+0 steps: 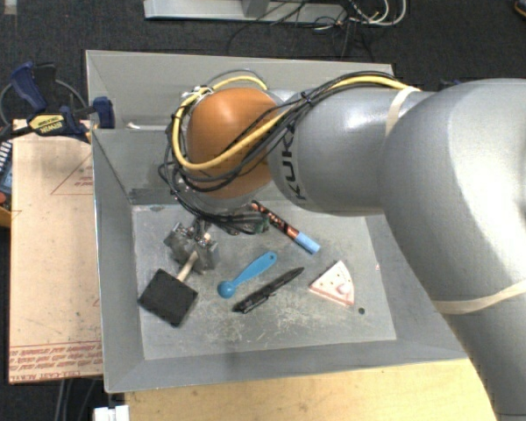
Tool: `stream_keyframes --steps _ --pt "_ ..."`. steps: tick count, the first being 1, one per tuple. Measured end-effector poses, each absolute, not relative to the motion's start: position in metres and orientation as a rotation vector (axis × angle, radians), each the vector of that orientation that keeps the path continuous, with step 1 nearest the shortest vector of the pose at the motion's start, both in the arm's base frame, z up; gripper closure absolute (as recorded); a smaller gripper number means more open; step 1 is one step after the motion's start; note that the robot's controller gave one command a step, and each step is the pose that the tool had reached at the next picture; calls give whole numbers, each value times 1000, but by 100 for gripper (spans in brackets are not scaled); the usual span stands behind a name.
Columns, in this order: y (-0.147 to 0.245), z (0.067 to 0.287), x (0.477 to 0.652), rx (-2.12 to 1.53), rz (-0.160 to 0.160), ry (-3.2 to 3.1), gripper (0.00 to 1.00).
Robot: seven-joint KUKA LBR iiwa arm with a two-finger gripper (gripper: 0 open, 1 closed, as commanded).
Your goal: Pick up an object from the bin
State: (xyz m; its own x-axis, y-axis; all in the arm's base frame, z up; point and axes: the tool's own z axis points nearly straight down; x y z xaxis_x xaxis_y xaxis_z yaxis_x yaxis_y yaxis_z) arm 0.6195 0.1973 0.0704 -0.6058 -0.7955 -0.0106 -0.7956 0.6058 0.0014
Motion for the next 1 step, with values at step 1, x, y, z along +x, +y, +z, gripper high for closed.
stream_keyframes --steps 1 --pt "197 72 619 -1391 11 2809 100"
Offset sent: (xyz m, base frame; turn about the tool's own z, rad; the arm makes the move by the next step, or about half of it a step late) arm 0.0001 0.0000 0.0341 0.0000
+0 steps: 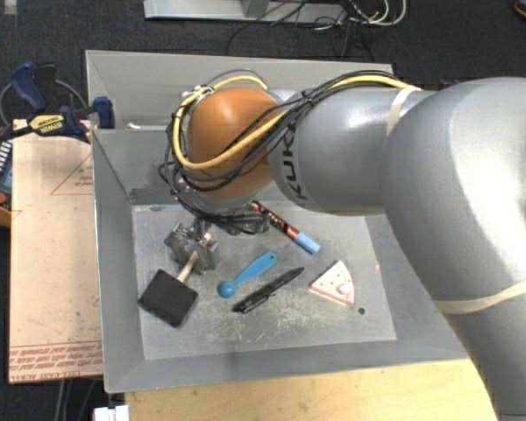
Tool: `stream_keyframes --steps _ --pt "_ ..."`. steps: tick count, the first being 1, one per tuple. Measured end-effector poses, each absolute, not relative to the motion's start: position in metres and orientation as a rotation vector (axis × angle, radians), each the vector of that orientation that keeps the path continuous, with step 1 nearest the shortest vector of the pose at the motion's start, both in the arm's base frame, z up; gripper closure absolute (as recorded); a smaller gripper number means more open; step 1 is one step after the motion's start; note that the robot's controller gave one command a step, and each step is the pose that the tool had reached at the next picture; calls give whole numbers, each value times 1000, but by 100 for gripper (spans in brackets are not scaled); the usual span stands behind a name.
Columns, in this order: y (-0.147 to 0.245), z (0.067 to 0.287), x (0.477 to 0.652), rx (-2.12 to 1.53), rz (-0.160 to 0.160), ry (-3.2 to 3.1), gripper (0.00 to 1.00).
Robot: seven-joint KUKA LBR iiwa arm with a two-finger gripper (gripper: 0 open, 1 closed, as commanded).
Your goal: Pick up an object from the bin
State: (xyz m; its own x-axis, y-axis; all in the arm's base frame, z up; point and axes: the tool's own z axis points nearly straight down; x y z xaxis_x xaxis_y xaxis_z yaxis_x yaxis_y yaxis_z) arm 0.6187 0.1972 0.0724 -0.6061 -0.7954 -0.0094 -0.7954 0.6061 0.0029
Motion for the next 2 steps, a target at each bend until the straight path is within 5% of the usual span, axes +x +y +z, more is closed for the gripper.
stream_keyframes --steps 2 --pt "198 91 620 -1387 11 2807 100"
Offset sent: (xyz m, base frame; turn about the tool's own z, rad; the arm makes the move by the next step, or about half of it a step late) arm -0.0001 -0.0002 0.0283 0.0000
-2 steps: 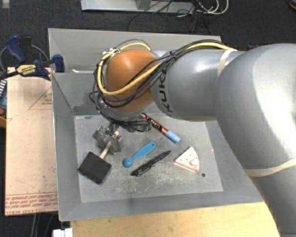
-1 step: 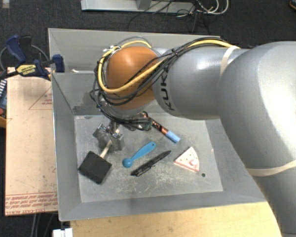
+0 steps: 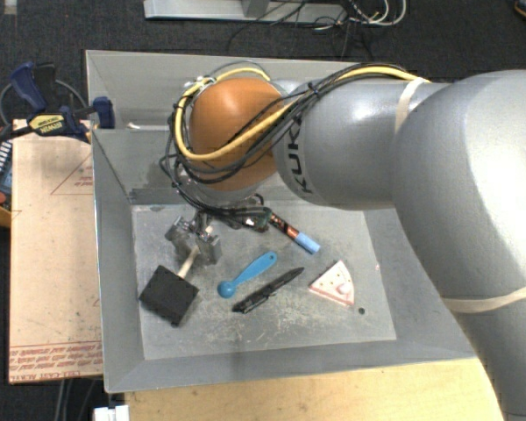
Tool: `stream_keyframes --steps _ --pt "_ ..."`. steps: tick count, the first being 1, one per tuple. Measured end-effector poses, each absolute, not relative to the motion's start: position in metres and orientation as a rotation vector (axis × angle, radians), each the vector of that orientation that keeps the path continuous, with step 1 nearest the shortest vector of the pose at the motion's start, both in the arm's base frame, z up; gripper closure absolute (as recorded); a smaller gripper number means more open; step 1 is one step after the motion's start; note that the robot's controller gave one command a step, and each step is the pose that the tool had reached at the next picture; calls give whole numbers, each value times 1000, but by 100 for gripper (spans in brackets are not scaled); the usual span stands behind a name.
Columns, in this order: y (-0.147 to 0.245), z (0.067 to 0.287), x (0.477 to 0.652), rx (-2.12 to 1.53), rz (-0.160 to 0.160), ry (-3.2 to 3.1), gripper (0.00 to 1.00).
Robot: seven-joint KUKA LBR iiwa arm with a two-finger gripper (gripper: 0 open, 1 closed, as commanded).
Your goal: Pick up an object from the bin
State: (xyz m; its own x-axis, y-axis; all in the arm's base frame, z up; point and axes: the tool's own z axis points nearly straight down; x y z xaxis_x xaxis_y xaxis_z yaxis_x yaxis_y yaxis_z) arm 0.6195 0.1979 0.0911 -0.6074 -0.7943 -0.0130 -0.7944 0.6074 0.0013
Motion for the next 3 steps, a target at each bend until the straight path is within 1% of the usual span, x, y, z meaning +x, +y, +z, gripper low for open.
stream_keyframes --steps 1,2,3 --pt "198 98 619 -1387 13 2810 100" --pt "197 118 617 -1390 15 2816 100" --pt "198 140 619 -1385 12 2808 100"
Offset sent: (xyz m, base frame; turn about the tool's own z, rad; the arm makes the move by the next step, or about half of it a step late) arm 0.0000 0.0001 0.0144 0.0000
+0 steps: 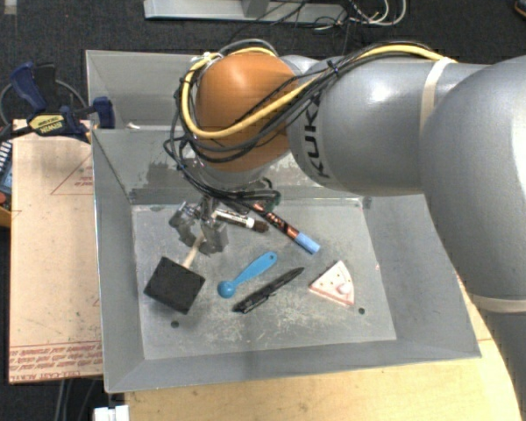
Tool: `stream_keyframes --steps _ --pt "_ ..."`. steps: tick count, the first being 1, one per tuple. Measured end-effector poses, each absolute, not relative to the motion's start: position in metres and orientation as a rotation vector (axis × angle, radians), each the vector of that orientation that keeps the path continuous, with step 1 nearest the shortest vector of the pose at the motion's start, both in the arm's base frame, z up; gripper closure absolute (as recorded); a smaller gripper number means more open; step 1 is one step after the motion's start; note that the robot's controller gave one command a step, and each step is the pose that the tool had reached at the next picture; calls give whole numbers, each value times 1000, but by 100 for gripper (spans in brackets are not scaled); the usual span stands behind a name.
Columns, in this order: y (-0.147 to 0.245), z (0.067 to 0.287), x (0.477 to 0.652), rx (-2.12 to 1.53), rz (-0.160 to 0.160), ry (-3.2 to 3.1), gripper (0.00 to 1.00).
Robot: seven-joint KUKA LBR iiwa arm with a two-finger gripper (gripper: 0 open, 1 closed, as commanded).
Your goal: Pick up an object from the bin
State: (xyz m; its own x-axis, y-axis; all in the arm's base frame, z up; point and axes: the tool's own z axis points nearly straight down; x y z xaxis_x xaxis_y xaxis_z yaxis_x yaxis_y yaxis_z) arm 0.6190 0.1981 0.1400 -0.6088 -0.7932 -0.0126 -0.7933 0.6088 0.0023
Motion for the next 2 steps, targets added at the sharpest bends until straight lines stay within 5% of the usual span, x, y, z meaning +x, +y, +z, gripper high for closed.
stream_keyframes --steps 2 --pt "199 158 620 -1381 12 2806 100"
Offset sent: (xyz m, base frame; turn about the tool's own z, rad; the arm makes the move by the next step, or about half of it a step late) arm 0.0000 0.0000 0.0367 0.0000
